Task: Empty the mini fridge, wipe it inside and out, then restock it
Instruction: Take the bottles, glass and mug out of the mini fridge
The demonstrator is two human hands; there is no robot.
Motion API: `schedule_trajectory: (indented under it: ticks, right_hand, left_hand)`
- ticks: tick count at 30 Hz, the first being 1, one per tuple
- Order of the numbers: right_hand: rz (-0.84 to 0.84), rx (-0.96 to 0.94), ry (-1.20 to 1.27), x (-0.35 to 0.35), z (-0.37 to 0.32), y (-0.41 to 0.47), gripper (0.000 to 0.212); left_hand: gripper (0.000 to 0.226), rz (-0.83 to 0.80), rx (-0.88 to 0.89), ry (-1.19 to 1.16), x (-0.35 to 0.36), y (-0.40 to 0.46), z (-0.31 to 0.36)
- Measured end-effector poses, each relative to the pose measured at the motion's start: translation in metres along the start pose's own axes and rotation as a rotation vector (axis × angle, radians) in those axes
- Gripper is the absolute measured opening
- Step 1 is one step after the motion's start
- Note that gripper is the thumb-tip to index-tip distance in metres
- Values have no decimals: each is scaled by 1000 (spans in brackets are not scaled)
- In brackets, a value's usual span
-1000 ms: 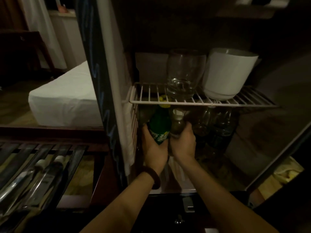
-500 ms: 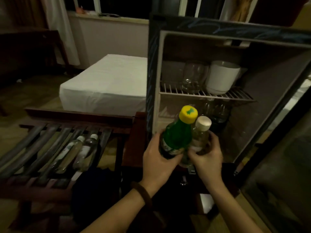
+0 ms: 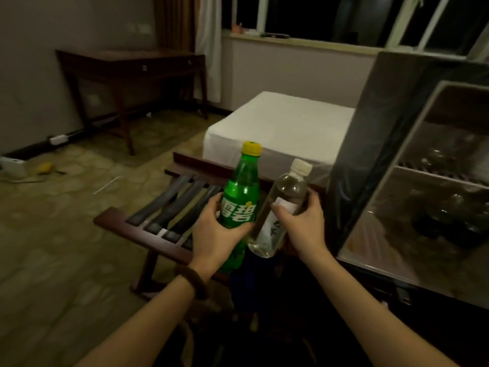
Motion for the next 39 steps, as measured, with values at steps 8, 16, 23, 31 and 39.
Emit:
schedule_trajectory:
  ticks: [8, 16, 23, 31, 39]
  right_hand:
    - [-218, 195, 56, 151, 81, 61, 58]
    - [-351, 445, -96, 275, 170, 132, 69]
    - [-388, 755, -248, 323, 219, 137, 77]
    - [-566, 409, -534, 327, 194, 117, 66]
    - [-498, 228, -401, 229, 133, 109, 47]
  left_hand:
    - [69, 148, -203, 227, -67, 107, -139]
    - [74, 93, -331, 526, -47, 202, -220]
    - [60, -154, -445, 768, -21, 244, -275]
    - [74, -243, -270, 998, -9, 236, -264]
    - [51, -161, 63, 661, 11, 185, -180]
Point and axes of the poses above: each hand's wrist, its own y-axis towards the middle knuckle, its own x-axis out of the palm, z = x × y, the point moved 6 cm from there along y, towards the middle knuckle
